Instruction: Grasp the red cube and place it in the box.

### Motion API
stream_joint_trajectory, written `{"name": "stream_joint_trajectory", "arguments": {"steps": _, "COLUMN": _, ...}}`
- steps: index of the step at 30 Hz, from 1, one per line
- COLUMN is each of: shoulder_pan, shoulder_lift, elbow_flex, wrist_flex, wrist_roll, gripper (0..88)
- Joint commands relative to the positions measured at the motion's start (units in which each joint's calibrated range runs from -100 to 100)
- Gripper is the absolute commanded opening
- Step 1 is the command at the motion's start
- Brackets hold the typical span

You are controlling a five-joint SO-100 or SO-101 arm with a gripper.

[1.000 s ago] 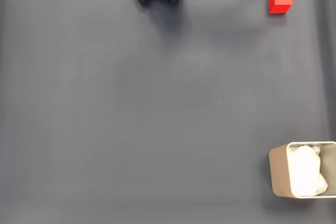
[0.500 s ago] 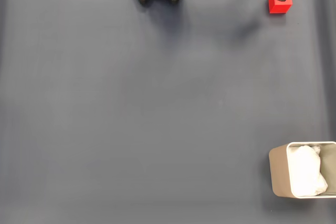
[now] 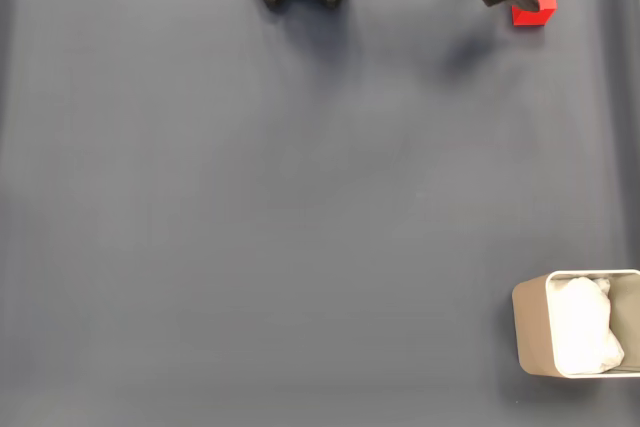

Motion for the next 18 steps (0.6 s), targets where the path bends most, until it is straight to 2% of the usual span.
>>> {"name": "stream_joint_trajectory", "arguments": {"steps": 1, "shoulder_pan": 0.07, "shoulder_lift": 0.91, "elbow_flex": -0.26, "wrist_flex": -2.24, "wrist_roll": 0.39, "gripper": 46.9}}
{"name": "stream_joint_trajectory", "arguments": {"steps": 18, "shoulder_pan": 1.06, "shoulder_lift": 7.67, "elbow_flex": 0.11, "wrist_flex": -8.63, "wrist_roll": 0.68, "gripper": 47.6}}
